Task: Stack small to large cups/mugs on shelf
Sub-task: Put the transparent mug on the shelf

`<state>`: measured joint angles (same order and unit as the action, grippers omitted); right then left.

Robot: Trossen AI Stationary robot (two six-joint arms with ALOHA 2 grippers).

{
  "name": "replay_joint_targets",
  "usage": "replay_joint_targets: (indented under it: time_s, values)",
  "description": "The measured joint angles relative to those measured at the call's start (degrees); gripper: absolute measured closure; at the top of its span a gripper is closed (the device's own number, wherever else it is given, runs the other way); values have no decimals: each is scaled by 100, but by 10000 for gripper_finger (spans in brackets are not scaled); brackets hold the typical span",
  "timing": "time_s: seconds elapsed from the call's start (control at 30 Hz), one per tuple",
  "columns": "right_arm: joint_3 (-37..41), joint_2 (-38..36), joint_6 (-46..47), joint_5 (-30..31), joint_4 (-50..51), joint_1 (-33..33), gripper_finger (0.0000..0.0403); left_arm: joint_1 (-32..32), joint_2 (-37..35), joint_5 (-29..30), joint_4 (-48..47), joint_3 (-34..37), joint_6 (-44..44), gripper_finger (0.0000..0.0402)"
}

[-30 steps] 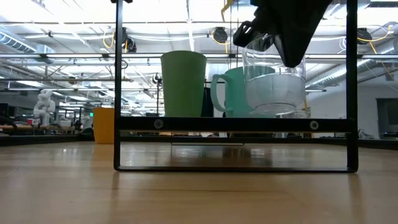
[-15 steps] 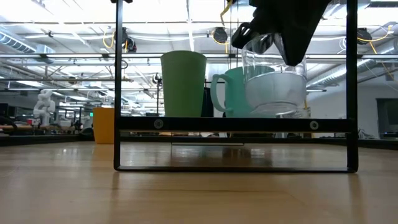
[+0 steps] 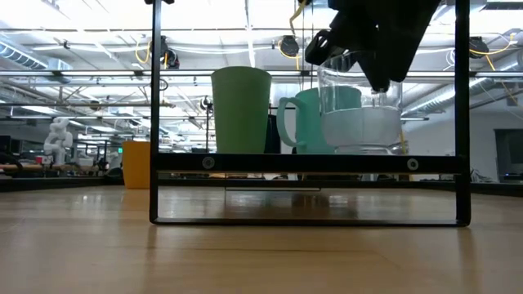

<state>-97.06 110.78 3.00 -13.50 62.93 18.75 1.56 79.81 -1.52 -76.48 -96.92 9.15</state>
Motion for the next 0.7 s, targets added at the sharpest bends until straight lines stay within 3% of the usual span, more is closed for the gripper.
replay_joint_targets:
  time_s: [0.3,0.7]
  values:
    - [2,0,113,22,-52,1,293,0,0,-2,-2,2,2,369]
    - [2,-38,248,49,39,-5,269,0,0,2,-1,2,14,369]
